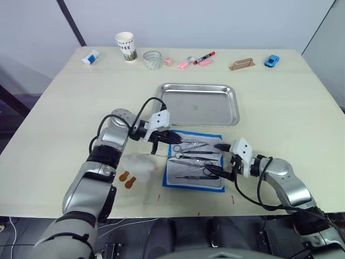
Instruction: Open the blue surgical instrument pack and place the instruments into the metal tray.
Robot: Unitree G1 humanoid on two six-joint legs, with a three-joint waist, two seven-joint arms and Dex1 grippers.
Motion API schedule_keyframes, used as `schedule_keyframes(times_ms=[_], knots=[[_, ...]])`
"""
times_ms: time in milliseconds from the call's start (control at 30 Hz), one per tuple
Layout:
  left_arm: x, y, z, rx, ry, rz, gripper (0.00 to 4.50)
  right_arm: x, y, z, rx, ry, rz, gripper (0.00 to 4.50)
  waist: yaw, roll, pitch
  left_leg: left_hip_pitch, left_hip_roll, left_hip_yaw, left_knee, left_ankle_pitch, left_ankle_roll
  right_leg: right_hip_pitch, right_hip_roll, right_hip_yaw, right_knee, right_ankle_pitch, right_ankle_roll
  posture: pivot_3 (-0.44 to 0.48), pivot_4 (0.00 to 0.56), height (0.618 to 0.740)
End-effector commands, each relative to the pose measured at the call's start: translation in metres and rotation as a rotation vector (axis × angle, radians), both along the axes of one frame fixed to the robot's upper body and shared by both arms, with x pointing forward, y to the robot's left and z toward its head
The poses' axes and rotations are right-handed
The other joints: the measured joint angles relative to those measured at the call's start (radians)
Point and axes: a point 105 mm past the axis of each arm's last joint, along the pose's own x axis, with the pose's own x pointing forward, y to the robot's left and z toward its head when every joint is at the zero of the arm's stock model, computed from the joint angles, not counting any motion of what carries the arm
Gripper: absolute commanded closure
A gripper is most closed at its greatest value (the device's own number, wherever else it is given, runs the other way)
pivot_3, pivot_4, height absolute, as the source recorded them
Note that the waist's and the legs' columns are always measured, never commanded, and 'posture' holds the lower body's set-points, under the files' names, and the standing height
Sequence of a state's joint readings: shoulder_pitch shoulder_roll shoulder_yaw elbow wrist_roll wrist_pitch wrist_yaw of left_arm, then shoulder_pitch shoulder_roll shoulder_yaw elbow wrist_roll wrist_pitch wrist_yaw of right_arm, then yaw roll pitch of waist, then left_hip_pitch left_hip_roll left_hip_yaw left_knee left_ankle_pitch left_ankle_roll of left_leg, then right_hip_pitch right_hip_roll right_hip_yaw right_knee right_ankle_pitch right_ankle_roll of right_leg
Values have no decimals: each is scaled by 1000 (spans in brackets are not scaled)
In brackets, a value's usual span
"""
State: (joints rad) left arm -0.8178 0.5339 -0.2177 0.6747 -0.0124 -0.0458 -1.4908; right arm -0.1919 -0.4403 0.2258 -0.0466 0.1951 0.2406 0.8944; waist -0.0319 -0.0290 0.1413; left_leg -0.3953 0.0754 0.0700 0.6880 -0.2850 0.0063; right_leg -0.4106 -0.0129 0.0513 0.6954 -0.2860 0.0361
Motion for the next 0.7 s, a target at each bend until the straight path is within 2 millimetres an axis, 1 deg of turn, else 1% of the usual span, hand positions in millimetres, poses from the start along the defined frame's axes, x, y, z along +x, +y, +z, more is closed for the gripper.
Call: schedule_keyframes(times_ms=[33, 200, 433, 700], knots=[[0, 3, 15, -15, -37, -10, 4447, -13, -11, -48, -125, 175, -44, 0, 0, 0, 0, 0, 0, 0, 0, 0, 0, 0, 0, 0, 0, 0, 0, 0, 150, 718], [-1, 11, 26, -27, -32, 7, 4447, -12, -11, -49, -124, 174, -43, 0, -1, 0, 0, 0, 0, 0, 0, 0, 0, 0, 0, 0, 0, 0, 0, 0, 150, 718], [-7, 24, 30, -31, -12, 20, 4447, -12, -11, -49, -123, 170, -42, 0, -2, 0, 0, 0, 0, 0, 0, 0, 0, 0, 0, 0, 0, 0, 0, 0, 150, 718], [-18, 46, 34, -38, -5, 21, 4447, -13, -10, -50, -122, 170, -39, 0, -4, 0, 0, 0, 0, 0, 0, 0, 0, 0, 0, 0, 0, 0, -1, 0, 150, 718]])
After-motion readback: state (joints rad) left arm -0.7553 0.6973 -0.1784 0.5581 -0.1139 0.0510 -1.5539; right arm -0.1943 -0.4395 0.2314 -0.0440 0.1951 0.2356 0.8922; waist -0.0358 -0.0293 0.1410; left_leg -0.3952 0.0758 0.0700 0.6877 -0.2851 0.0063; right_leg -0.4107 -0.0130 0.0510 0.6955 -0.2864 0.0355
